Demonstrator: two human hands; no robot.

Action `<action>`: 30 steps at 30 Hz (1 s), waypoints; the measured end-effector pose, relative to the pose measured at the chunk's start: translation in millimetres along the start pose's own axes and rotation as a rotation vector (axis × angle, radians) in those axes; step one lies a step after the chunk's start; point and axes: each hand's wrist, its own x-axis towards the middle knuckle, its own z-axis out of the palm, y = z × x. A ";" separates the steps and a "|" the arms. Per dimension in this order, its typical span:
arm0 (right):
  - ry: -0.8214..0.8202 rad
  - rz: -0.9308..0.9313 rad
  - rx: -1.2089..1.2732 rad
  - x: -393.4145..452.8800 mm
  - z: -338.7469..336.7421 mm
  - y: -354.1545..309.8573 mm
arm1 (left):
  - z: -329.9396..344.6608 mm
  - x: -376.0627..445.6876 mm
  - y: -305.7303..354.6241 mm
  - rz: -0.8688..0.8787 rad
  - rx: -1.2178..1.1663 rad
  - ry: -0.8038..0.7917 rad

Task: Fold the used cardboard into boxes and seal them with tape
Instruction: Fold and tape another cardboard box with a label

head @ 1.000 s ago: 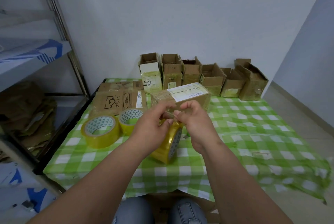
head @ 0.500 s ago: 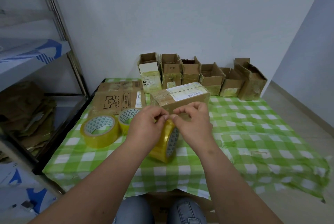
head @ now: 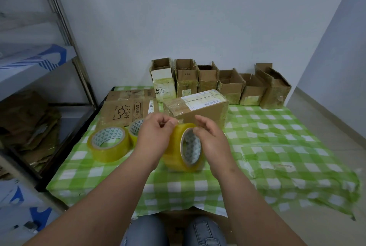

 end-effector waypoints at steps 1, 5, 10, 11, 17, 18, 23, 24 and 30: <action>-0.050 0.043 0.037 -0.6 -3.0 1.2 | -0.8 1.4 0.8 -0.091 -0.120 -0.004; -0.123 0.045 -0.127 0.5 -7.6 7.1 | -3.3 5.5 -0.3 -0.258 -0.374 -0.116; -0.202 0.002 -0.446 2.4 -4.3 15.8 | -8.3 10.5 -16.3 -0.272 -0.101 -0.165; -0.221 -0.002 -0.514 3.4 -2.6 17.6 | -10.3 12.5 -20.9 -0.240 0.009 -0.173; -0.226 0.051 -0.731 15.5 8.3 18.1 | -14.2 17.0 -21.0 0.008 0.568 -0.112; -0.207 0.051 -0.755 16.4 7.5 17.8 | -13.6 18.2 -20.4 0.021 0.505 -0.068; 0.114 -0.086 -0.732 26.7 -6.5 13.1 | -0.8 28.0 -12.0 0.027 0.436 -0.046; 0.172 -0.096 -0.668 31.3 -10.2 12.1 | 2.9 29.9 -8.4 0.020 0.426 -0.067; 0.355 0.022 -0.296 74.0 -36.9 9.4 | 26.7 43.4 9.9 -0.297 -0.009 -0.172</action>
